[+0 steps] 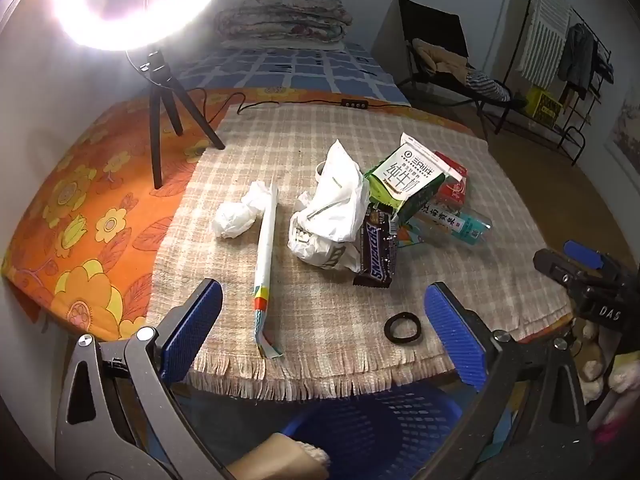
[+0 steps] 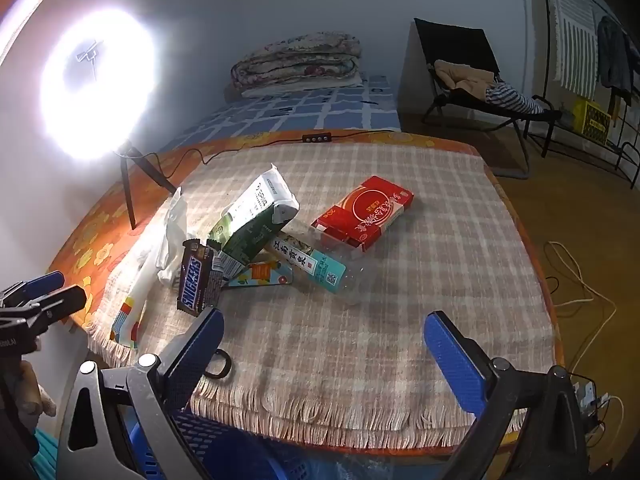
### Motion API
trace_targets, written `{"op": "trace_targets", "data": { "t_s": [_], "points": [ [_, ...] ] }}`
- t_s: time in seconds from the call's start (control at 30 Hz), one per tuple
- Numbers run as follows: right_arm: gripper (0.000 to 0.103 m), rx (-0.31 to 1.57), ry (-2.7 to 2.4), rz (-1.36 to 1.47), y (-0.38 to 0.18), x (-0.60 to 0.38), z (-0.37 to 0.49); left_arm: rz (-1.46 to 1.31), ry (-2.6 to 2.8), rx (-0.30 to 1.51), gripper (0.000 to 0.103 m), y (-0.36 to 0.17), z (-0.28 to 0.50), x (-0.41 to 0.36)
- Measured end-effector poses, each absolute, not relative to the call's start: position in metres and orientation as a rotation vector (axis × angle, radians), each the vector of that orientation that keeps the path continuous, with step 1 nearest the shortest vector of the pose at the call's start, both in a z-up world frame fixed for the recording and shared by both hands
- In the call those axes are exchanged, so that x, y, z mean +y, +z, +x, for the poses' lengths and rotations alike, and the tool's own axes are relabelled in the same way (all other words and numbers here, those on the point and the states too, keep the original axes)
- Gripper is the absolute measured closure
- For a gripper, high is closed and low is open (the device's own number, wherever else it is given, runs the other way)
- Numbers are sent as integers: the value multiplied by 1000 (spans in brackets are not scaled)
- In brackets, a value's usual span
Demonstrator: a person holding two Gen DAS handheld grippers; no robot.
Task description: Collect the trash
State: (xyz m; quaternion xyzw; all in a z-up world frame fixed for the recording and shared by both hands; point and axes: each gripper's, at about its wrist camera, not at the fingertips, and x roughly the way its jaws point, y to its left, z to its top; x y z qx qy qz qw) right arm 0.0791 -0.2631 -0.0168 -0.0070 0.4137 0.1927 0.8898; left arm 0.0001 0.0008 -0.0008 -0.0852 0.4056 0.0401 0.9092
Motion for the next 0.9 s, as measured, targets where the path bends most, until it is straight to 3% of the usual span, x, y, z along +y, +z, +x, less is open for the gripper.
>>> {"op": "trace_targets", "data": {
  "t_s": [0.9],
  "points": [
    [2,857,401,-21,-21,-254,73,-185,80,844,0,-4,-7,4]
  ]
}}
